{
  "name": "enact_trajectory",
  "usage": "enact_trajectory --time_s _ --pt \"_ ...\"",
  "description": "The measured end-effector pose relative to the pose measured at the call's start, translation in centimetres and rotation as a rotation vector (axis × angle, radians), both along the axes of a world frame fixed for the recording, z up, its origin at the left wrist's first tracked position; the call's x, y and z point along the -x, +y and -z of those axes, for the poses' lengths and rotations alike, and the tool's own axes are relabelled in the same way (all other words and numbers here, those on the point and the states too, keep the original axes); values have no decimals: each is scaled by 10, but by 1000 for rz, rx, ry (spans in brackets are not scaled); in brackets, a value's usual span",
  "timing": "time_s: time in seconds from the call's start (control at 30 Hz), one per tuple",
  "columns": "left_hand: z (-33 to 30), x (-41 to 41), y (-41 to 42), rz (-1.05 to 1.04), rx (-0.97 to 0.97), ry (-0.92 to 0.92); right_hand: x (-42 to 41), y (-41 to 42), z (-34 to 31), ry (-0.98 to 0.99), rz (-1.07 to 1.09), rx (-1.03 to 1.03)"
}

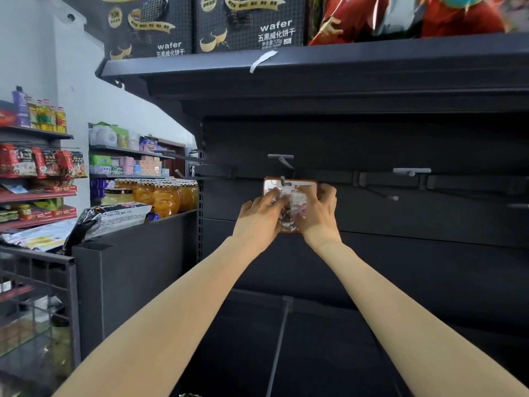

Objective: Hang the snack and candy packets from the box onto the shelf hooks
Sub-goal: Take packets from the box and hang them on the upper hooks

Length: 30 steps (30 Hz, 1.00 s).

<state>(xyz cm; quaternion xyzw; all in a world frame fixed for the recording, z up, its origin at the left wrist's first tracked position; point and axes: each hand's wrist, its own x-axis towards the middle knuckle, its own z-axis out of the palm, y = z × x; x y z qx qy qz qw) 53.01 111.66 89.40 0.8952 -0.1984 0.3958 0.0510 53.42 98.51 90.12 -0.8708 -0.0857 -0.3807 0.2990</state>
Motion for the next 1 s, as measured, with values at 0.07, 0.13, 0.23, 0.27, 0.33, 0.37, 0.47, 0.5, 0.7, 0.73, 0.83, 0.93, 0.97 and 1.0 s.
enact_trajectory --time_s 0.07,0.13,0.23,0.27,0.33,0.37,0.47,0.5,0.7,0.73,0.83,0.93,0.97,1.0 --pt "-2 4 -2 0 28 -11 5 -1 3 -66 121 93" --pt "-4 9 -3 -48 49 -70 15 -1 6 -206 163 116" --pt "-5 23 3 -129 126 -122 34 6 9 -212 -24 84" --pt "-3 29 8 -122 157 -127 40 10 11 -179 -112 65" --pt "5 46 21 -78 239 -115 54 23 19 -174 -249 21" --pt "11 56 29 -72 285 -97 59 31 24 -183 -305 0" --pt "33 87 61 -144 388 -55 74 62 44 -125 -437 11" --pt "42 98 74 -178 406 -39 77 75 52 -81 -470 24" --pt "119 150 187 -368 542 132 103 184 113 181 -669 125" --pt "134 157 208 -400 565 172 108 206 126 220 -695 154" --pt "180 178 276 -518 583 300 120 274 168 352 -740 203" --pt "225 198 342 -596 632 422 130 339 212 502 -779 249" --pt "240 205 362 -606 643 460 133 358 228 557 -793 257" --pt "254 212 381 -613 643 503 134 376 243 617 -803 263"
